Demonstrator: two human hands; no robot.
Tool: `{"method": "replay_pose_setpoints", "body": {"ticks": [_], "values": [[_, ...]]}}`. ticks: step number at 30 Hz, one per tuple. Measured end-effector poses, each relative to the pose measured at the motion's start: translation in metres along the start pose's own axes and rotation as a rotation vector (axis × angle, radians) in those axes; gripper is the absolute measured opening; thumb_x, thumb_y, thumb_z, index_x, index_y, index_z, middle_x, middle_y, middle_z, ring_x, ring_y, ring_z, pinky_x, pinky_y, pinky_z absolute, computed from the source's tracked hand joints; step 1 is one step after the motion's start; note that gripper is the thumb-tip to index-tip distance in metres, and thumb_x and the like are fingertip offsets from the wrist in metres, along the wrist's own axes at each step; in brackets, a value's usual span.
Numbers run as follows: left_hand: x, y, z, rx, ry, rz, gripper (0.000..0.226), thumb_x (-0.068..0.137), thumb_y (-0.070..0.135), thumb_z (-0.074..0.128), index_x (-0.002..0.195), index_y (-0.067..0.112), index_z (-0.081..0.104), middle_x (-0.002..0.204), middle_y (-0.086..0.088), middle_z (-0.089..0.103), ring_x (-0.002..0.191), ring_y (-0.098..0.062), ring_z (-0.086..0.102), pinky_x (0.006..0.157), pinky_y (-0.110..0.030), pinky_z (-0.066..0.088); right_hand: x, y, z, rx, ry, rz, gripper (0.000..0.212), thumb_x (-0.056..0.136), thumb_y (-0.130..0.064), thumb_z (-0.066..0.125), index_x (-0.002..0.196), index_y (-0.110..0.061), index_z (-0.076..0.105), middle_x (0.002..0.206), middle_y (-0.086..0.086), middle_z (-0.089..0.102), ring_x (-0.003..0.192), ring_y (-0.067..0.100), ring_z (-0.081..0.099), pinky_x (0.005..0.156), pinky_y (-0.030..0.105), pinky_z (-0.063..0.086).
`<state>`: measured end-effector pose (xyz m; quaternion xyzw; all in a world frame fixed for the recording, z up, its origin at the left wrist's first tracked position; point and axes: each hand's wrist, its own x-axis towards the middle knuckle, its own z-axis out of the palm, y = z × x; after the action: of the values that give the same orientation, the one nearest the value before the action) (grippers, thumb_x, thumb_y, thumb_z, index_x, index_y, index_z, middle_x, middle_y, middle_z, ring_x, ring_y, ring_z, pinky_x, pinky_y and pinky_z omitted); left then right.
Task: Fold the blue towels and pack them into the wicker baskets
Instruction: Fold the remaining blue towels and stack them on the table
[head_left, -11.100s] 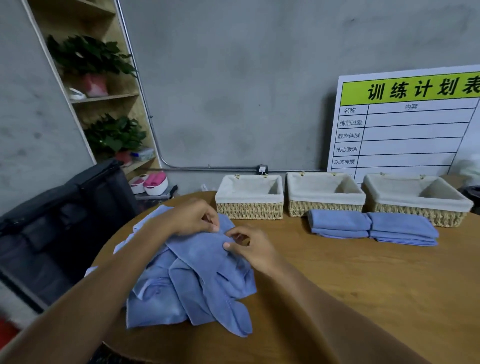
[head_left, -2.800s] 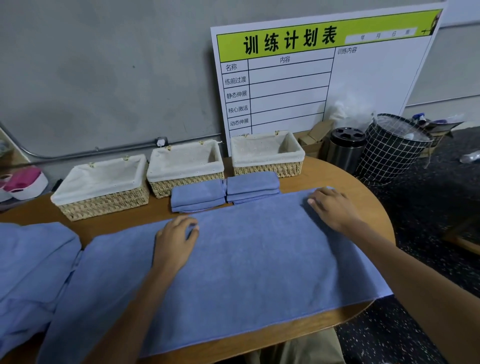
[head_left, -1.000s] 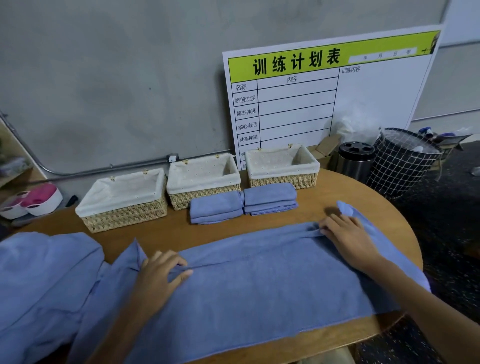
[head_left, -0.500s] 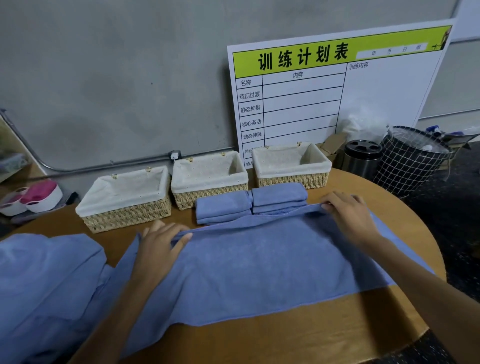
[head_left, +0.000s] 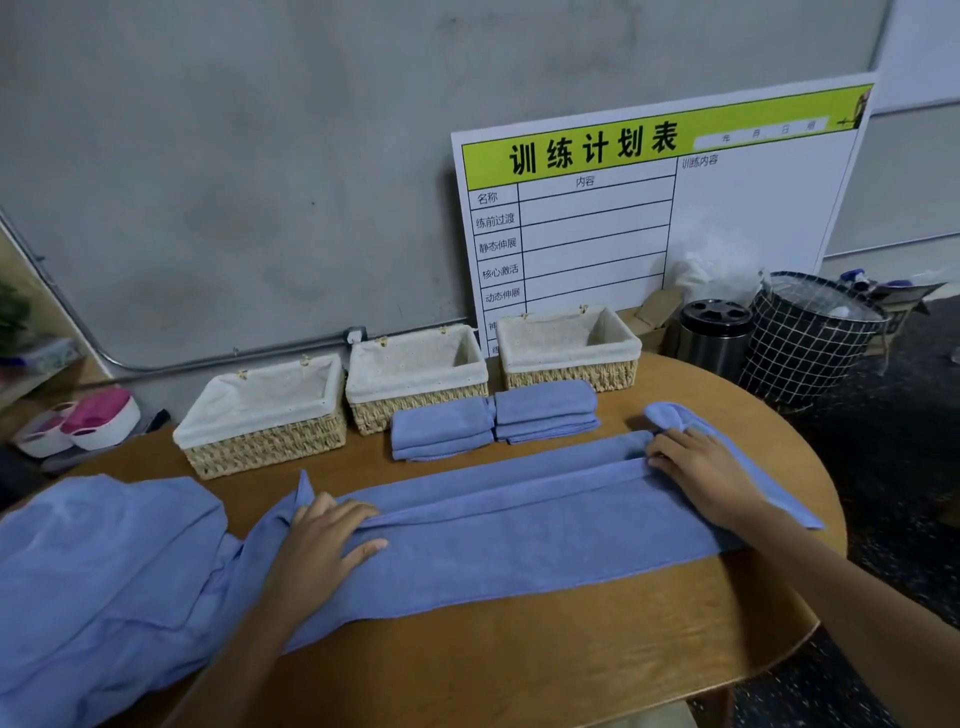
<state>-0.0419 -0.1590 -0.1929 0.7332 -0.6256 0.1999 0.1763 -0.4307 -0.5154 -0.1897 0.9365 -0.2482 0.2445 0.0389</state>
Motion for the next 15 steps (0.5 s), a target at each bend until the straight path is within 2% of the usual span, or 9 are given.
{"method": "replay_pose_setpoints", "body": {"ticks": [2,5,9,12,15], "values": [[0.006,0.006,-0.004,0.008,0.033,-0.001,0.051,0.098,0.069,0.031,0.103,0.032,0.067,0.091,0.020,0.060,0.082,-0.007,0.040,0.065,-0.035,0.045,0.005,-0.004,-0.005,-0.005,0.038,0.032,0.029,0.099,-0.036,0.033,0.091,-0.023,0.058,0.096,-0.002,0.064,0.078,0.024,0.053,0.068,0.044,0.045],[0.012,0.020,-0.015,-0.080,0.095,-0.091,0.049,0.099,0.067,0.032,0.099,0.033,0.067,0.089,0.024,0.056,0.080,-0.009,0.041,0.071,-0.036,0.043,0.004,-0.011,-0.015,0.042,0.089,0.079,0.030,0.099,-0.033,0.034,0.093,-0.021,0.061,0.095,0.000,0.064,0.080,0.028,0.055,0.070,0.046,0.046],[-0.010,0.031,-0.012,-0.141,0.067,-0.066,0.048,0.096,0.069,0.038,0.099,0.034,0.071,0.096,0.033,0.056,0.082,-0.008,0.049,0.072,-0.038,0.046,-0.021,-0.015,-0.025,0.121,0.070,0.014,0.032,0.100,-0.032,0.036,0.092,-0.019,0.063,0.090,-0.001,0.060,0.076,0.023,0.057,0.067,0.042,0.048],[-0.024,0.026,-0.006,-0.171,0.042,-0.067,0.051,0.097,0.070,0.037,0.103,0.034,0.072,0.104,0.032,0.060,0.082,-0.004,0.045,0.074,-0.040,0.049,-0.041,-0.016,-0.027,0.177,0.047,0.048,0.031,0.098,-0.036,0.037,0.089,-0.021,0.063,0.089,-0.005,0.058,0.076,0.020,0.058,0.064,0.039,0.049],[-0.022,0.028,-0.006,-0.164,0.062,-0.073,0.056,0.097,0.070,0.035,0.103,0.031,0.074,0.102,0.027,0.065,0.080,-0.005,0.043,0.073,-0.039,0.048,-0.043,-0.021,-0.029,0.146,0.049,0.067,0.033,0.097,-0.036,0.036,0.087,-0.021,0.064,0.089,-0.004,0.062,0.075,0.022,0.061,0.061,0.038,0.048]]}}
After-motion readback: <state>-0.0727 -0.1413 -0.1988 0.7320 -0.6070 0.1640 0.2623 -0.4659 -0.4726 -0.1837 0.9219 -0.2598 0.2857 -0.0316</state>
